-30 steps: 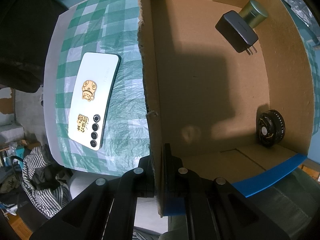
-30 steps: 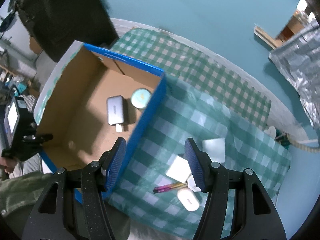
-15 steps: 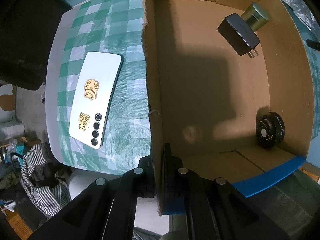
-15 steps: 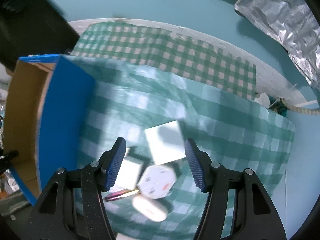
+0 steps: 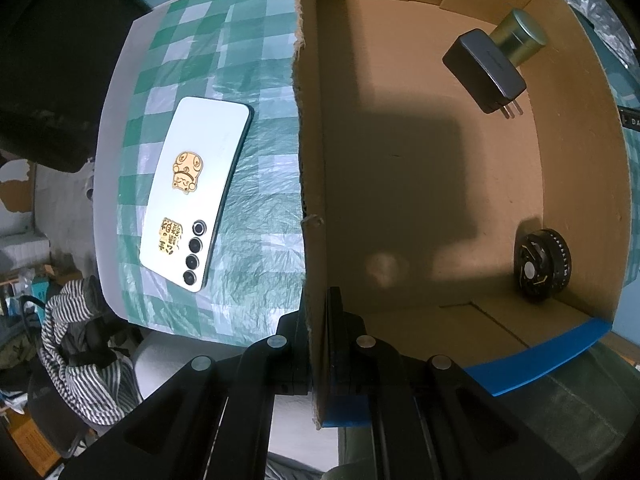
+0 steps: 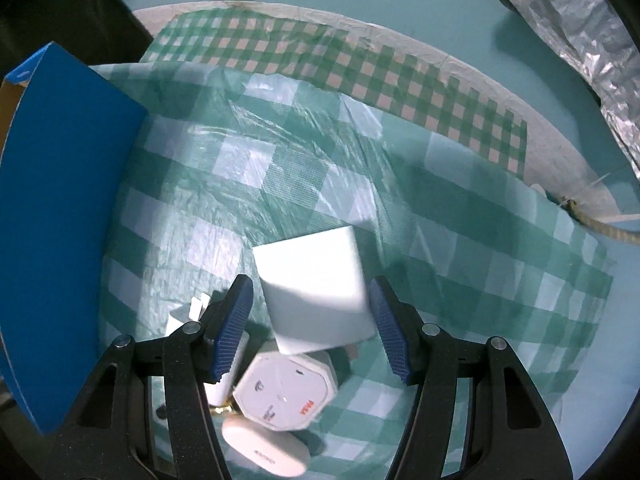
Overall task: Organize rigid objects
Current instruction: 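Grasp the white square charger with the right tool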
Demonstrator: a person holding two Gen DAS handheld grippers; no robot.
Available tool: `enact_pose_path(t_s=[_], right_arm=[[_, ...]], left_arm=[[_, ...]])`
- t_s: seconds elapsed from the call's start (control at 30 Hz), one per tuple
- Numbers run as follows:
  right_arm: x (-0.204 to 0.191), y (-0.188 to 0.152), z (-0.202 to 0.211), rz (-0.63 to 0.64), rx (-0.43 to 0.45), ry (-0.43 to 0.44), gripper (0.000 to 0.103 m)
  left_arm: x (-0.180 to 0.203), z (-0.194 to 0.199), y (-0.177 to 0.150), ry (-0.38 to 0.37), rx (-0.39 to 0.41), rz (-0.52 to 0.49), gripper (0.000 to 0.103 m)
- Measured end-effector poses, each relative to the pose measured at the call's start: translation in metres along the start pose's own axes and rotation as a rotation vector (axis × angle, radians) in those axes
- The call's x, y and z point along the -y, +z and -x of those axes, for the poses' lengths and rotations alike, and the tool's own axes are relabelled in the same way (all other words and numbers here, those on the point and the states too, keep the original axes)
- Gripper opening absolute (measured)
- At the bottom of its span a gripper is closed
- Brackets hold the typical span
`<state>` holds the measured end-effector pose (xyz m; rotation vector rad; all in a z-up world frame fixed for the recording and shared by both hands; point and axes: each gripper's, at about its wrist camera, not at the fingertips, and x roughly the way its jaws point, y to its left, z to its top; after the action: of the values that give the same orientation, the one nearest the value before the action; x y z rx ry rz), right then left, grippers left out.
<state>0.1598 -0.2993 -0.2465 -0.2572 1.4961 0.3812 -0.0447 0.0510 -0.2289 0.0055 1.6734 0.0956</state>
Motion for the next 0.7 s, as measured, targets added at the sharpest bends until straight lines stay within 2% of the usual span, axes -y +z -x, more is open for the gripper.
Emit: enact_pose_path(t_s=[0.3,0.7], right_arm=[[0.004,0.003,-0.014,-0.022,-0.017,0.010,0.056],[0.000,0.002,-0.007,-0.039,0.005,-0.015,0.054]], left_arm=[[0.003,0.001,0.000,0.007,-0.002,0.001,0.005],[0.002,0.001,-0.002,0.003,0.001,-0.001,0.005]])
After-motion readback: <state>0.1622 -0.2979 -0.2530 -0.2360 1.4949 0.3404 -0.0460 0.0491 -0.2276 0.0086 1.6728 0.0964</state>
